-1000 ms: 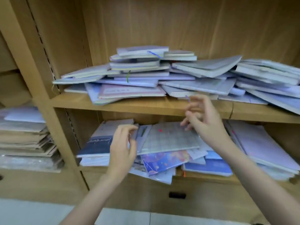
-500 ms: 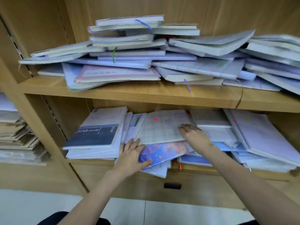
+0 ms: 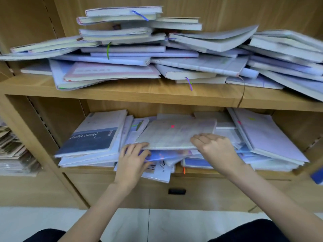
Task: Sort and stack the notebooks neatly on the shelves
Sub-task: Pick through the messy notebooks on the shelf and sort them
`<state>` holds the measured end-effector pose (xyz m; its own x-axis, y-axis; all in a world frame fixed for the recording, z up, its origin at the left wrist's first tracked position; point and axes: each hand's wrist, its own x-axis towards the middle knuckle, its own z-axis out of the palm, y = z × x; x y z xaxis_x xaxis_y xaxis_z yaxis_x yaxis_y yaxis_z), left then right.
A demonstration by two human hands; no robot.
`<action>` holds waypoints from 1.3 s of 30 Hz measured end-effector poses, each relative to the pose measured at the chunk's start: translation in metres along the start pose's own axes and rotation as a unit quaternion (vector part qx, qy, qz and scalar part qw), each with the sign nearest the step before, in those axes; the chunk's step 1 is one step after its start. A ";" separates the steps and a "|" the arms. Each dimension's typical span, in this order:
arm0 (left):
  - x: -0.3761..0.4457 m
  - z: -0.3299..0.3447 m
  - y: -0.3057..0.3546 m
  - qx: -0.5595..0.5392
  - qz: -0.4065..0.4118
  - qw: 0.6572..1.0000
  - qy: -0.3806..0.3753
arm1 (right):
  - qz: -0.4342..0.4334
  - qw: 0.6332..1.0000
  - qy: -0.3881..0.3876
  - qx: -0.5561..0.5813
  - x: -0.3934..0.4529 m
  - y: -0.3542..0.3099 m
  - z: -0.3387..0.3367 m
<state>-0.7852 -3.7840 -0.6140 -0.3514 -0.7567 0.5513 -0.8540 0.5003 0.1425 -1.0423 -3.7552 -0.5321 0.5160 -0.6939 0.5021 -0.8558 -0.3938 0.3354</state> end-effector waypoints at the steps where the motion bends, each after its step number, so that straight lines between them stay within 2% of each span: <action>1: 0.003 -0.004 0.002 -0.002 -0.007 1.000 0.021 | 0.018 1.000 0.011 0.001 -0.005 0.001 -0.010; 5: 0.007 -0.012 0.012 -0.010 -0.034 0.999 0.037 | 0.054 0.997 0.043 -0.016 -0.028 0.019 -0.047; 9: 0.002 -0.018 0.028 -0.101 -0.023 0.995 0.009 | 0.004 0.995 0.098 -0.001 -0.048 0.022 -0.062; 11: 0.003 -0.030 0.032 -0.114 0.025 0.993 0.023 | -0.023 0.991 0.126 0.023 -0.053 0.015 -0.070; 13: 0.004 -0.048 0.033 -0.097 0.081 0.990 0.059 | -0.016 0.991 0.121 0.052 -0.057 0.011 -0.080; 15: 0.006 -0.066 0.029 -0.069 0.111 0.986 0.101 | 0.038 0.989 0.058 0.127 -0.058 0.011 -0.089; 16: 0.006 -0.074 0.025 -0.049 0.127 0.984 0.118 | 0.082 0.970 -0.016 0.226 -0.057 0.011 -0.095; 17: 0.005 -0.081 0.021 -0.026 0.146 0.980 0.133 | 0.132 0.918 -0.102 0.361 -0.056 0.010 -0.101; 18: 0.004 -0.089 0.016 -0.002 0.170 0.975 0.145 | 0.187 0.837 -0.169 0.486 -0.054 0.009 -0.103; 19: 0.003 -0.096 0.010 0.020 0.197 0.968 0.154 | 0.246 0.762 -0.211 0.560 -0.054 0.008 -0.100; 20: 0.001 -0.103 0.005 0.040 0.219 0.961 0.165 | 0.292 0.712 -0.240 0.592 -0.053 0.005 -0.097; 21: 0.000 -0.109 0.002 0.055 0.234 0.955 0.174 | 0.308 0.694 -0.263 0.595 -0.052 -0.001 -0.091; 23: -0.005 -0.121 0.000 0.067 0.239 0.951 0.185 | 0.288 0.682 -0.322 0.591 -0.045 -0.020 -0.079; 26: -0.014 -0.136 0.001 0.056 0.213 0.956 0.193 | 0.360 0.587 -0.352 0.634 -0.028 -0.042 -0.068; 29: -0.025 -0.145 -0.006 0.033 0.144 0.970 0.192 | 0.364 0.505 -0.406 0.669 -0.019 -0.043 -0.063; 30: -0.027 -0.147 -0.008 0.024 0.120 0.973 0.194 | 0.375 0.467 -0.414 0.686 -0.012 -0.047 -0.070; 32: -0.032 -0.150 -0.014 0.020 0.086 0.978 0.188 | 0.311 0.446 -0.470 0.695 -0.004 -0.052 -0.070; 34: -0.034 -0.150 -0.020 0.010 0.066 0.980 0.185 | 0.235 0.461 -0.512 0.685 0.001 -0.059 -0.069; 35: -0.035 -0.151 -0.025 0.005 0.050 0.981 0.185 | 0.253 0.468 -0.490 0.691 0.003 -0.059 -0.059; 36: -0.036 -0.150 -0.034 0.003 0.029 0.983 0.179 | 0.297 0.466 -0.428 0.716 0.007 -0.058 -0.051; 38: -0.037 -0.144 -0.050 -0.012 -0.048 0.989 0.136 | 0.331 0.522 -0.282 0.734 0.016 -0.053 -0.042; 39: -0.040 -0.139 -0.056 -0.044 -0.108 0.988 0.099 | 0.317 0.560 -0.240 0.727 0.020 -0.052 -0.042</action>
<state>-0.6703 -3.7230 -0.5293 -0.0748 -0.7567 0.6495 -0.8608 0.3779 0.3410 -0.9856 -3.7235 -0.5062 0.3228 -0.9165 -0.2364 -0.1661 0.1910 -0.9674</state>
